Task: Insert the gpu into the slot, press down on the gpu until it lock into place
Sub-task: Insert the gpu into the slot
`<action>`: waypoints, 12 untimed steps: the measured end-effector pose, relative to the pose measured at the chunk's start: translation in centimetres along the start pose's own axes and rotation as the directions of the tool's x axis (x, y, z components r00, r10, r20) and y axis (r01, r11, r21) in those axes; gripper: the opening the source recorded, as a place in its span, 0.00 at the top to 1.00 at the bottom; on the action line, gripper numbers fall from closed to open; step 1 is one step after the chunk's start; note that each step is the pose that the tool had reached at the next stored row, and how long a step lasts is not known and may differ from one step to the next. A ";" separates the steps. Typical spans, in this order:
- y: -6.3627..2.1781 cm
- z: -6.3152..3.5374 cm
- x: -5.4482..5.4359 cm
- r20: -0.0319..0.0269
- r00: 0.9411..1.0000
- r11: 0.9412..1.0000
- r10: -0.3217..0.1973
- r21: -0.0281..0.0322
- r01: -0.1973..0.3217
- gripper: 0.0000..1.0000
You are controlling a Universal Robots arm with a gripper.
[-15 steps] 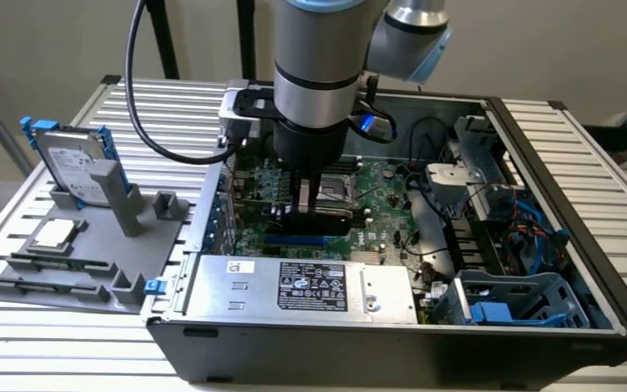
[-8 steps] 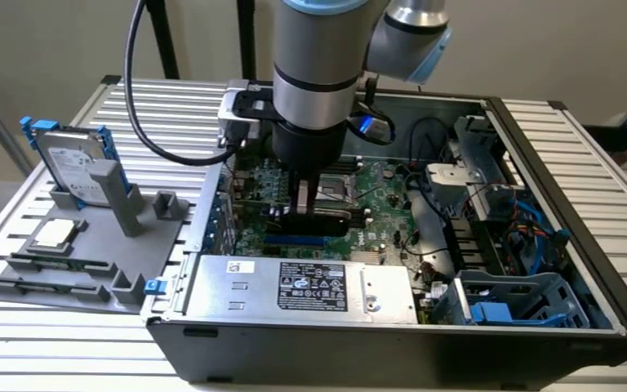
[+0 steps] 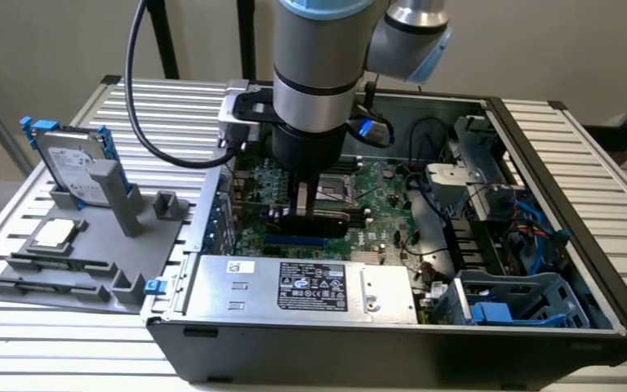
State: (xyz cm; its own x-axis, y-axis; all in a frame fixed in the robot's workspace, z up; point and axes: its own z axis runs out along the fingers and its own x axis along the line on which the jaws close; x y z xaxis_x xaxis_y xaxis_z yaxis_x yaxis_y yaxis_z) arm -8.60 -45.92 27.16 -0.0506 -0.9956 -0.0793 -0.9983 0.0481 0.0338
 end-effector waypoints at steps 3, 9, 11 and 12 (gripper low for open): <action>0.00 0.16 0.0 0.000 1.000 1.000 0.000 -0.001 0.000 0.74; -0.02 0.40 0.0 0.000 1.000 1.000 0.000 -0.001 0.000 0.74; -0.02 0.44 0.0 0.000 1.000 1.000 -0.001 -0.001 0.001 0.74; -0.02 0.44 -0.1 0.000 1.000 1.000 -0.002 -0.001 0.002 0.74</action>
State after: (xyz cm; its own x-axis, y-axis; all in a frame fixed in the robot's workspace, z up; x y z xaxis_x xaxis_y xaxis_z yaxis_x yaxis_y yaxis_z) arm -8.59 -45.82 26.72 -0.0485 -0.9957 -0.0794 -0.9983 0.0458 0.0350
